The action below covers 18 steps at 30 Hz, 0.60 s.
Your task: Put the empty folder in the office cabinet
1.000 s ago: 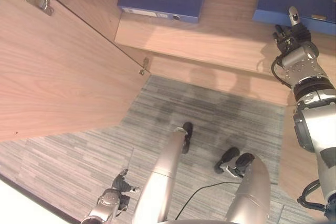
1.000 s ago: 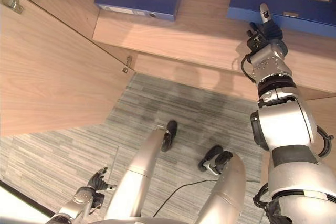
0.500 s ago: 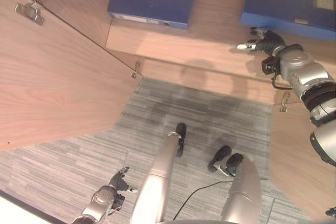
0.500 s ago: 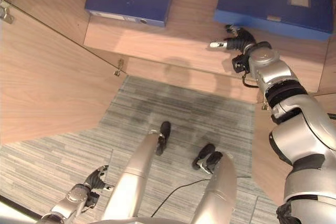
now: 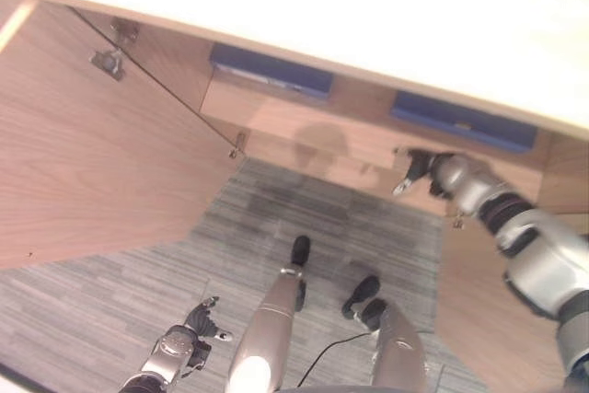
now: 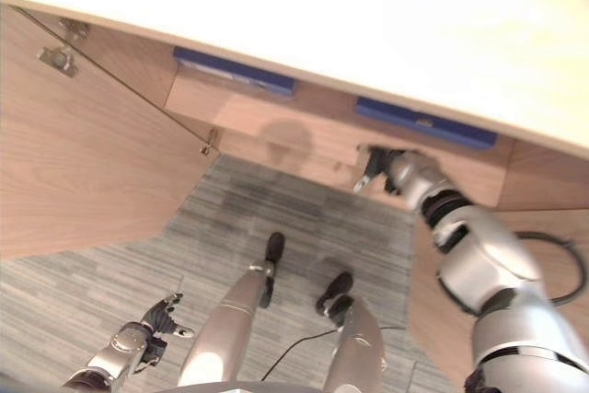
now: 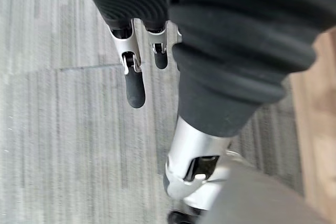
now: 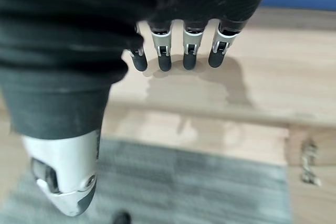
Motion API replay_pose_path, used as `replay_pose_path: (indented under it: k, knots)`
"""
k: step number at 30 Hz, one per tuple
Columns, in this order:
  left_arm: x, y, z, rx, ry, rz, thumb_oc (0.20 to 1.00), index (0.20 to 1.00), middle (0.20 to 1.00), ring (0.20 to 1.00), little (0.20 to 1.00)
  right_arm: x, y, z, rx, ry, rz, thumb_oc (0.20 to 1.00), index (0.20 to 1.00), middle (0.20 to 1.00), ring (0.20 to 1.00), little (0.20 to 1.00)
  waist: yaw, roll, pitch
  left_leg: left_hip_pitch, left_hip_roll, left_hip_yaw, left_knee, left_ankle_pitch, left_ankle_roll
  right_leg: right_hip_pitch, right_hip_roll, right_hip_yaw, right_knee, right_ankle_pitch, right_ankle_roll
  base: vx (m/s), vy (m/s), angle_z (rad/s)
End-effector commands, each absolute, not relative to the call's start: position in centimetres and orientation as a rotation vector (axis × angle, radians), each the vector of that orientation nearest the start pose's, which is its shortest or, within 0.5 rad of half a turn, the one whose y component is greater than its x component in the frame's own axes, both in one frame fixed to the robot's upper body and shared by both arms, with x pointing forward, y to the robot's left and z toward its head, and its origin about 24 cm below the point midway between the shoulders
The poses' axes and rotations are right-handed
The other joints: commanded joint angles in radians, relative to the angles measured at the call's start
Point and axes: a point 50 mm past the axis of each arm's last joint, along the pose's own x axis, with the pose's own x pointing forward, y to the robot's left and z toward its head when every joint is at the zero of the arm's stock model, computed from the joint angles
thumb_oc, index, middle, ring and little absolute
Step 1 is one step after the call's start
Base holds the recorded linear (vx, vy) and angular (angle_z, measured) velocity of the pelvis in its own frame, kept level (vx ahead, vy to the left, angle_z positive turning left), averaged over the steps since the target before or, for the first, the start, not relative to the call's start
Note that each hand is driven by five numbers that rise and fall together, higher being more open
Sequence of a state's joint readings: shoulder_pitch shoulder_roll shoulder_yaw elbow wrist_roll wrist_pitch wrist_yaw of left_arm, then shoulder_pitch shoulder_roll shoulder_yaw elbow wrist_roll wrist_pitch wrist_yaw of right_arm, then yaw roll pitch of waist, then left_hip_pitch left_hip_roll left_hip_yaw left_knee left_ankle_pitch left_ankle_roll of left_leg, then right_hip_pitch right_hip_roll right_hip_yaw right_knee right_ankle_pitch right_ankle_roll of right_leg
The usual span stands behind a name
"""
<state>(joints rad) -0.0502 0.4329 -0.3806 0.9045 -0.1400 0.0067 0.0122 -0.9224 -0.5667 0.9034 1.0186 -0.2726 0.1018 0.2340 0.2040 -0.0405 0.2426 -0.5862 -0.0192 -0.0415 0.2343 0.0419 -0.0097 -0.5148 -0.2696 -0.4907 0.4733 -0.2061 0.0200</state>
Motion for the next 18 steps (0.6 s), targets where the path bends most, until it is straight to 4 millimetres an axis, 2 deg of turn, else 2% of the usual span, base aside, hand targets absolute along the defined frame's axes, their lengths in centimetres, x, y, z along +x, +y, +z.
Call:
replay_pose_path:
  k: [1, 2, 3, 7, 10, 12, 13, 16, 17, 18]
  knots:
    - [16.7, 26.0, -11.9, 0.469, 0.958, -0.034, 1.000, 1.000, 1.000, 1.000, 1.000, 33.5, -23.2, -0.5, -1.466, 0.782, 0.501, 1.000, 1.000, 1.000, 1.000, 1.000, 0.018, 0.006, 0.022, 0.087, 0.085, 0.016, -0.121, 0.039, -0.051, 0.144, -0.002, 0.016, -0.184, 0.122, 0.079, 0.03, -0.073, -0.13]
    - [16.7, 26.0, -11.9, 0.471, 0.959, -0.033, 1.000, 1.000, 1.000, 1.000, 1.000, 33.4, -23.2, -0.6, -1.465, 0.782, 0.502, 1.000, 1.000, 1.000, 1.000, 1.000, 0.019, 0.006, 0.026, 0.095, 0.086, 0.015, -0.126, 0.041, -0.051, 0.152, 0.001, 0.015, -0.190, 0.125, 0.079, 0.05, -0.101, -0.13]
    - [16.6, 25.6, -12.3, 0.459, 0.974, -0.036, 1.000, 1.000, 1.000, 1.000, 1.000, 31.8, -22.6, -3.0, -1.356, 0.837, 0.488, 1.000, 1.000, 1.000, 1.000, 1.000, 0.009, 0.002, 0.011, 0.151, 0.100, 0.022, -0.163, 0.050, -0.058, 0.210, 0.027, 0.015, -0.242, 0.129, 0.079, 0.06, -0.102, -0.09]
    - [14.8, 24.8, -13.7, 0.455, 1.061, -0.045, 1.000, 1.000, 1.000, 1.000, 1.000, 27.7, -20.9, -7.8, -1.012, 0.926, 0.381, 1.000, 1.000, 1.000, 1.000, 1.000, -0.024, -0.003, -0.025, 0.293, 0.151, 0.062, -0.246, 0.081, -0.083, 0.334, 0.092, 0.030, -0.360, 0.155, 0.078, 0.06, -0.113, -0.15]
    - [13.5, 24.5, -14.5, 0.470, 1.120, -0.019, 1.000, 1.000, 1.000, 1.000, 1.000, 25.4, -19.3, -9.9, -0.887, 0.947, 0.348, 1.000, 1.000, 1.000, 1.000, 1.000, -0.048, -0.010, -0.073, 0.371, 0.181, 0.095, -0.287, 0.092, -0.094, 0.400, 0.137, 0.044, -0.436, 0.163, 0.077, 0.08, -0.094, -0.41]
    - [13.2, 24.5, -14.6, 0.469, 1.131, -0.008, 1.000, 1.000, 1.000, 1.000, 1.000, 24.6, -19.0, -10.5, -0.867, 0.957, 0.352, 1.000, 1.000, 1.000, 1.000, 1.000, -0.052, -0.011, -0.083, 0.390, 0.189, 0.100, -0.290, 0.092, -0.095, 0.417, 0.151, 0.048, -0.451, 0.164, 0.074, 0.06, -0.092, -0.40]
    - [12.6, 24.1, -15.0, 0.475, 1.145, -0.003, 1.000, 1.000, 1.000, 1.000, 1.000, 23.1, -19.0, -11.5, -0.806, 0.971, 0.326, 1.000, 1.000, 1.000, 1.000, 1.000, -0.070, -0.015, -0.107, 0.427, 0.201, 0.117, -0.295, 0.088, -0.098, 0.455, 0.175, 0.056, -0.481, 0.161, 0.068, 0.07, -0.100, -0.27]
    - [12.3, 23.9, -15.1, 0.479, 1.151, -0.003, 1.000, 1.000, 1.000, 1.000, 1.000, 22.2, -19.3, -12.0, -0.780, 0.985, 0.310, 1.000, 1.000, 1.000, 1.000, 1.000, -0.077, -0.016, -0.116, 0.444, 0.207, 0.125, -0.291, 0.085, -0.100, 0.472, 0.183, 0.061, -0.491, 0.160, 0.065, 0.02, -0.068, -0.14]
    - [11.9, 23.5, -15.4, 0.492, 1.164, 0.008, 1.000, 1.000, 1.000, 1.000, 1.000, 19.0, -20.5, -13.5, -0.701, 1.076, 0.243, 1.000, 1.000, 1.000, 1.000, 1.000, -0.092, -0.017, -0.138, 0.459, 0.216, 0.144, -0.270, 0.100, -0.096, 0.504, 0.202, 0.052, -0.522, 0.171, 0.052, -0.01, -0.058, -0.18]
    - [11.7, 23.3, -15.5, 0.486, 1.170, 0.007, 1.000, 1.000, 1.000, 1.000, 1.000, 18.0, -21.0, -13.9, -0.665, 1.115, 0.209, 1.000, 1.000, 1.000, 1.000, 1.000, -0.095, -0.016, -0.146, 0.463, 0.221, 0.146, -0.270, 0.103, -0.098, 0.514, 0.207, 0.050, -0.535, 0.171, 0.053, 0.00, -0.075, -0.12]
